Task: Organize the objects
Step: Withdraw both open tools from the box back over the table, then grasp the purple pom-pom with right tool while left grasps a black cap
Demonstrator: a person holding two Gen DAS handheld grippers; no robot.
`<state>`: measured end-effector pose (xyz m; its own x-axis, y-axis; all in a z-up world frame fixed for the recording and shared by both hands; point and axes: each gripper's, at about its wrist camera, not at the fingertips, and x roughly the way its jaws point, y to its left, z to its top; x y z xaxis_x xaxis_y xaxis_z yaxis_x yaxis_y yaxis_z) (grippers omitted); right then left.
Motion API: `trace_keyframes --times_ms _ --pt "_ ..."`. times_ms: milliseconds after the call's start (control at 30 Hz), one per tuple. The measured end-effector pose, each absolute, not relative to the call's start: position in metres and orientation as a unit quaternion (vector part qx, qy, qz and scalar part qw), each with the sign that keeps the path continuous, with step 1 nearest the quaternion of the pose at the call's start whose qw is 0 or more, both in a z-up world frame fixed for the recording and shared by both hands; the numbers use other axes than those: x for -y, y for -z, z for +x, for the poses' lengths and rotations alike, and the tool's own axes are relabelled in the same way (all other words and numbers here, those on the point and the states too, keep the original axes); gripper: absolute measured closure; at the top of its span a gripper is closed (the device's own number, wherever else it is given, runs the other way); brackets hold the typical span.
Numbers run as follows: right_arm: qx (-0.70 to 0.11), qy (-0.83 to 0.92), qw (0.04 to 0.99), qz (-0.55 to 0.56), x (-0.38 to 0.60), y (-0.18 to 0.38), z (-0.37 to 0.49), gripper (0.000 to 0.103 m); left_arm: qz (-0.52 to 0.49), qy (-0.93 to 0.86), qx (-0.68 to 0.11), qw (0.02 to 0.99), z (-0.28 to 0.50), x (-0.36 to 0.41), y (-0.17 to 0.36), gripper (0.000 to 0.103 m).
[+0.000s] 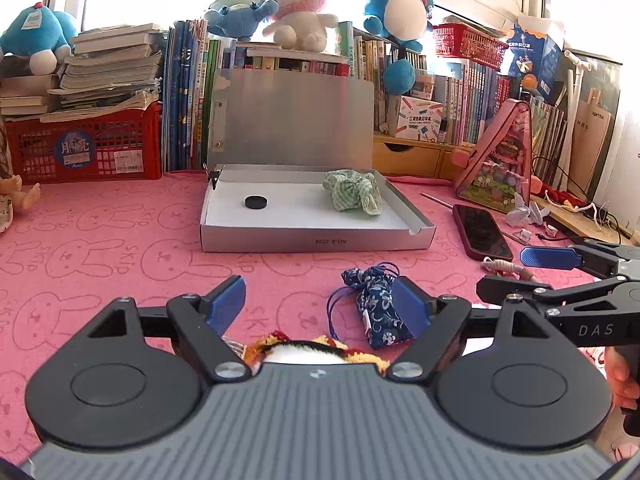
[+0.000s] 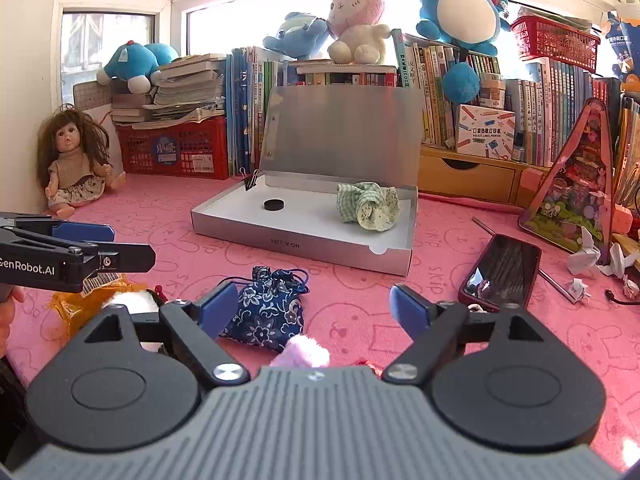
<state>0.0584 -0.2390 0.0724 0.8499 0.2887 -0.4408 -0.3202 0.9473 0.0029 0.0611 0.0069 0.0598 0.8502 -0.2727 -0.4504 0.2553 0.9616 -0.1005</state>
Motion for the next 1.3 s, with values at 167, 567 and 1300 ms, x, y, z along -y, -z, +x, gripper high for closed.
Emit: trace_keyframes --times_ms 167,567,1300 --pt "-0.226 -0.159 0.960 -0.054 0.232 -0.059 0.046 0.013 0.013 0.134 -0.235 0.963 0.035 -0.002 -0.044 0.019" --pt "-0.233 -0.163 0.957 -0.049 0.226 -0.046 0.034 0.013 0.011 0.132 -0.247 0.960 -0.012 -0.015 -0.024 0.021" --pt "-0.257 -0.159 0.950 -0.077 0.213 -0.034 0.038 0.058 0.019 0.081 -0.286 0.955 -0.014 -0.026 0.000 0.055"
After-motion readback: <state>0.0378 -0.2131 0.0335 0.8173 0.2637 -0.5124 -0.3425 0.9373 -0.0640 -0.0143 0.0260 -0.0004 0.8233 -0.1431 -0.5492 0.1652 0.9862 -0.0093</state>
